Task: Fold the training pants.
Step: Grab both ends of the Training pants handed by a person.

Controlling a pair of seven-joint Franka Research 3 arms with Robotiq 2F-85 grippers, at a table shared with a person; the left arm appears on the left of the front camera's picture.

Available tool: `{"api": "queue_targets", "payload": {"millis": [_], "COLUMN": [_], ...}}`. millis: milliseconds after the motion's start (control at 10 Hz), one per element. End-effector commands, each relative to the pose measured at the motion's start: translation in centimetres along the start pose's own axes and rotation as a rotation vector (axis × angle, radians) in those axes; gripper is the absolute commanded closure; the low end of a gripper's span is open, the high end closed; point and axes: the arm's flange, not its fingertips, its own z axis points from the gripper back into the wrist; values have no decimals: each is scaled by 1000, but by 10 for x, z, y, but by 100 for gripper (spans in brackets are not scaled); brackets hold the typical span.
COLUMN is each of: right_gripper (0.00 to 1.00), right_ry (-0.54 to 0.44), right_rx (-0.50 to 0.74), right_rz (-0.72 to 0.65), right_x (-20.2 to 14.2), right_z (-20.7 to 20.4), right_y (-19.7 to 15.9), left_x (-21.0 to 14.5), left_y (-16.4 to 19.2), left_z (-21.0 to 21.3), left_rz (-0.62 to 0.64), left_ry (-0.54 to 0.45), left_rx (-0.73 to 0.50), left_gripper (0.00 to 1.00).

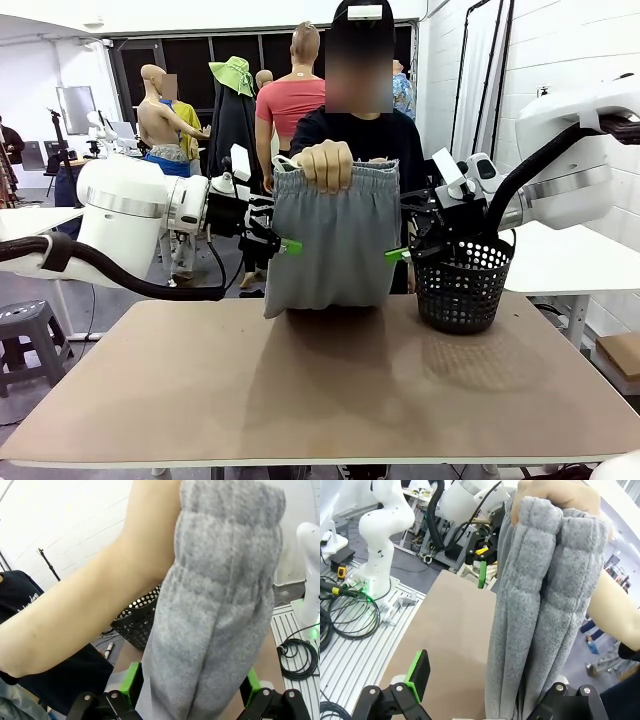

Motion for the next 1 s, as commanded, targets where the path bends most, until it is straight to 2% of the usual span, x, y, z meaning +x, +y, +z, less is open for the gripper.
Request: {"api": "queue_targets", "payload": {"millis": [0, 400, 900], "right_gripper": [0, 0, 0], "right_ry": [-78, -143, -244], "right_rx": [-26, -41, -25], "right_rz": [-20, -117, -168], "right_x": [3, 4, 7], "right_z": [-3, -14, -12], "right_y": [-3, -13, -21], "left_x": [5, 7, 11], "left_y": [2, 5, 6], "left_z": [1, -8, -25], "left_rz": [32, 143, 174], "left_ry": [-66, -152, -146], "left_rx": [19, 52, 20], "left_gripper": [0, 0, 0]}}
